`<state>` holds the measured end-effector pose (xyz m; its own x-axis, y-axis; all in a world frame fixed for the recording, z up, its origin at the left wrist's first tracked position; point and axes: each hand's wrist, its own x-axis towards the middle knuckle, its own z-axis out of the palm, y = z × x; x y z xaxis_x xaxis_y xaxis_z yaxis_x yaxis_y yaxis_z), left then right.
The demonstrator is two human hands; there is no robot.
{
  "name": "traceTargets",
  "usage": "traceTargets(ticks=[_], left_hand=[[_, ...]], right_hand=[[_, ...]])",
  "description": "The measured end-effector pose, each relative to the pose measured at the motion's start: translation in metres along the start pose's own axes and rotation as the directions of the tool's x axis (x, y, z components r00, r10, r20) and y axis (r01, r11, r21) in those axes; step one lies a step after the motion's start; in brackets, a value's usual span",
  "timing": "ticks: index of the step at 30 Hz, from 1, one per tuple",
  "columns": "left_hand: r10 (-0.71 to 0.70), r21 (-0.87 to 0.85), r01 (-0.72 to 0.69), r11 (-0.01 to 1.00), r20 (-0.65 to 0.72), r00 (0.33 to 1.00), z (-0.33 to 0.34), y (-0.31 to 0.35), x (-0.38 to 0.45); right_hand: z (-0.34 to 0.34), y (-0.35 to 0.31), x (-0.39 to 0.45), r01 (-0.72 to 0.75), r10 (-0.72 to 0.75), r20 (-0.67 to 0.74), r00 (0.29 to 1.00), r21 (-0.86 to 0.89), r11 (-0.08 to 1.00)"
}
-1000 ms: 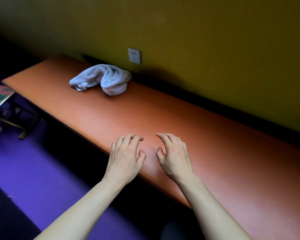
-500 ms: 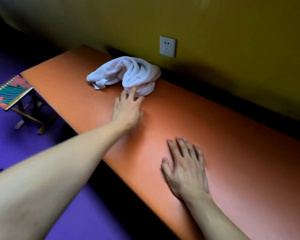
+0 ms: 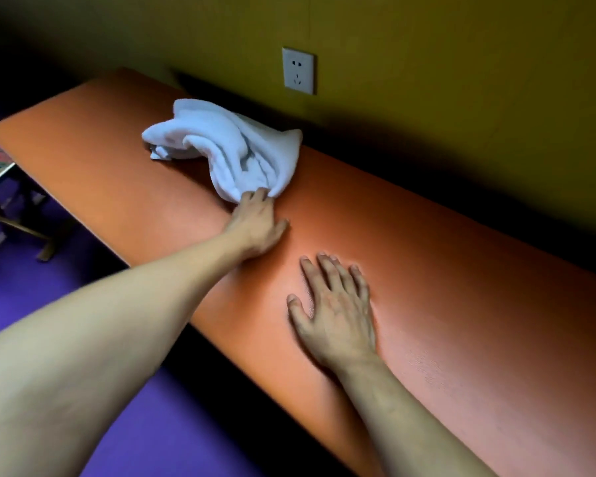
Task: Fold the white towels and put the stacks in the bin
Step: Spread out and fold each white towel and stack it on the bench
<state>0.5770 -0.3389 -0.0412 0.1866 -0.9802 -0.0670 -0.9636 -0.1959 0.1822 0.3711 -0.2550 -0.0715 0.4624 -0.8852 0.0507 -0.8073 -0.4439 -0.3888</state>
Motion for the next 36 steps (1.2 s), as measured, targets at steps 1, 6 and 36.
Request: traceTargets(ticks=[1, 6, 36], left_hand=[[0.027, -0.009, -0.027, 1.0, 0.004, 1.0, 0.003, 0.003, -0.015], [0.118, 0.019, -0.12, 0.993, 0.072, 0.99, 0.004, 0.027, -0.088], [0.507, -0.084, -0.567, 0.819, -0.355, 0.785, -0.039, 0.242, -0.298]], right_hand=[[-0.001, 0.001, 0.0, 0.005, -0.006, 0.032, 0.999, 0.017, 1.0], [-0.023, 0.019, 0.006, -0.008, -0.036, 0.239, 0.97, 0.179, 0.984], [-0.182, 0.125, -0.262, -0.152, 0.17, -0.373, 0.912, 0.077, 0.985]])
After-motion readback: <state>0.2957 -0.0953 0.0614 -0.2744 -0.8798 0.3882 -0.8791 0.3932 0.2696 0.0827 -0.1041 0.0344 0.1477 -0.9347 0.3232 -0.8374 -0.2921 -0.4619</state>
